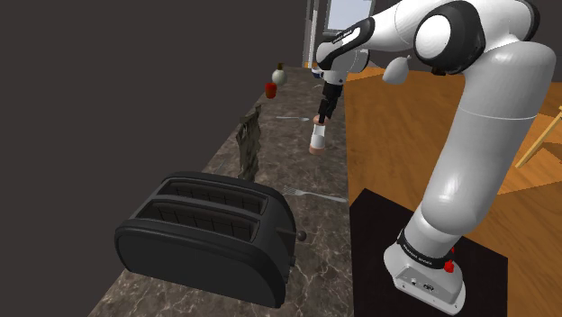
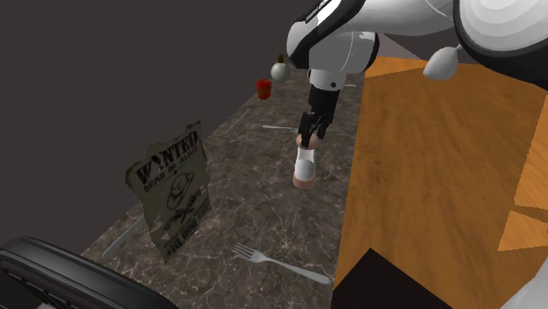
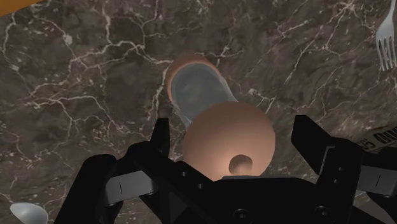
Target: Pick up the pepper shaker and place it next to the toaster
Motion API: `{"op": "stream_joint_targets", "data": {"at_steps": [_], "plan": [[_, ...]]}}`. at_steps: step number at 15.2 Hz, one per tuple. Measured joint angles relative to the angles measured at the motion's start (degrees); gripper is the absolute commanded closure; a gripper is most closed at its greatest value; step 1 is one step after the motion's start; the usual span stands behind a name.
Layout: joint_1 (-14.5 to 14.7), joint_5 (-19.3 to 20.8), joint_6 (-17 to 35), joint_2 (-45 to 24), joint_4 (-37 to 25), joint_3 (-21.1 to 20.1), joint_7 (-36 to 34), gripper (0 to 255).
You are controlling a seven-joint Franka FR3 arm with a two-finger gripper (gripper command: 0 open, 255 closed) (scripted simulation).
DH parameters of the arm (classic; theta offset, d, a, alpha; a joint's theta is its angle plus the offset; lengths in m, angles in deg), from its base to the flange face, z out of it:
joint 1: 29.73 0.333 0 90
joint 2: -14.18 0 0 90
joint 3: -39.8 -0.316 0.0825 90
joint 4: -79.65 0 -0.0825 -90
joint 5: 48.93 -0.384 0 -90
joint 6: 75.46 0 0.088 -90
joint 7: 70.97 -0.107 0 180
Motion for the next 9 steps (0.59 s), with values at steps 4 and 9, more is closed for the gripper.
{"op": "stream_joint_targets", "data": {"at_steps": [4,9], "plan": [[0.00,-0.17,0.38,-0.24,0.13,-0.05,0.09,0],[0.00,-0.18,0.39,-0.24,0.12,-0.05,0.10,255]]}}
